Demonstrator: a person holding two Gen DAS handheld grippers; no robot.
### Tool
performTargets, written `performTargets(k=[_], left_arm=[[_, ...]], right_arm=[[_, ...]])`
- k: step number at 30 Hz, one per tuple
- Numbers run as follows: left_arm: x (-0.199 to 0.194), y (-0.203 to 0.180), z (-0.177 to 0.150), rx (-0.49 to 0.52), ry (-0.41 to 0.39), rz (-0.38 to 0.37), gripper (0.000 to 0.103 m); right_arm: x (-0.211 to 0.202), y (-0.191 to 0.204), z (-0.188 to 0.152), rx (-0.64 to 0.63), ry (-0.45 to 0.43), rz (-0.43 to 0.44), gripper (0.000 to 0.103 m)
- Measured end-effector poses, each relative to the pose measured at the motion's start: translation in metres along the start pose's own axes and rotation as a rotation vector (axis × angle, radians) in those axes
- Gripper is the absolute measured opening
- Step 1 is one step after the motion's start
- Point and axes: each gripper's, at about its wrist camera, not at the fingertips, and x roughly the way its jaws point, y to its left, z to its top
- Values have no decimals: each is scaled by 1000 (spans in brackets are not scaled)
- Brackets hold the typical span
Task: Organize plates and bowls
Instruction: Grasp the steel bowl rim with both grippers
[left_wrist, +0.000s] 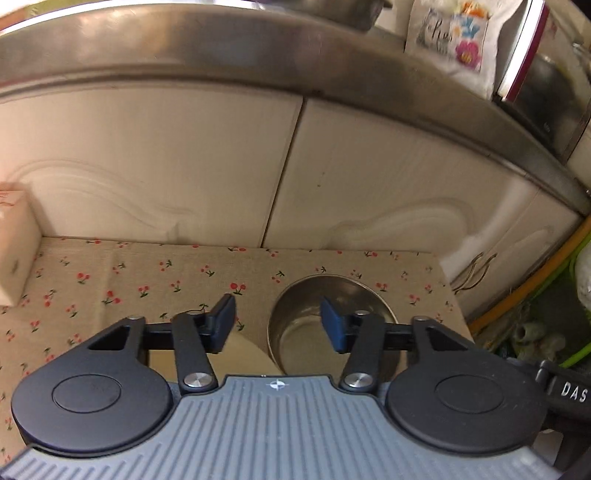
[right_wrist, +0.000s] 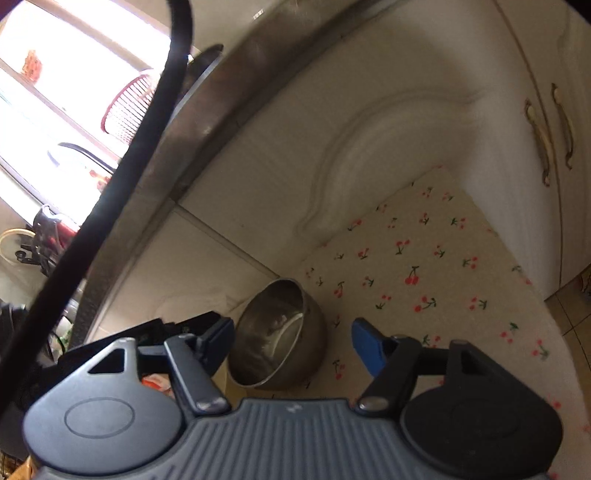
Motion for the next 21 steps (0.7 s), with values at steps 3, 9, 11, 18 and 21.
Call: performTargets(k=[3, 9, 11, 18, 21], left_arm=[[12, -2, 7, 13, 45, 3, 47], [36, -9, 19, 32, 110, -24, 46], [41, -12, 20, 42, 134, -43, 45], [56, -13, 21, 21, 182, -48, 40], [56, -11, 20, 16, 186, -46, 38]], right_arm=[[10, 1, 2, 5, 37, -13, 63], [27, -5, 12, 39, 92, -55, 50], [29, -8, 12, 56, 108, -58, 48], [39, -8, 11, 91, 146, -60, 31], [41, -9, 10, 95, 149, -69, 29]])
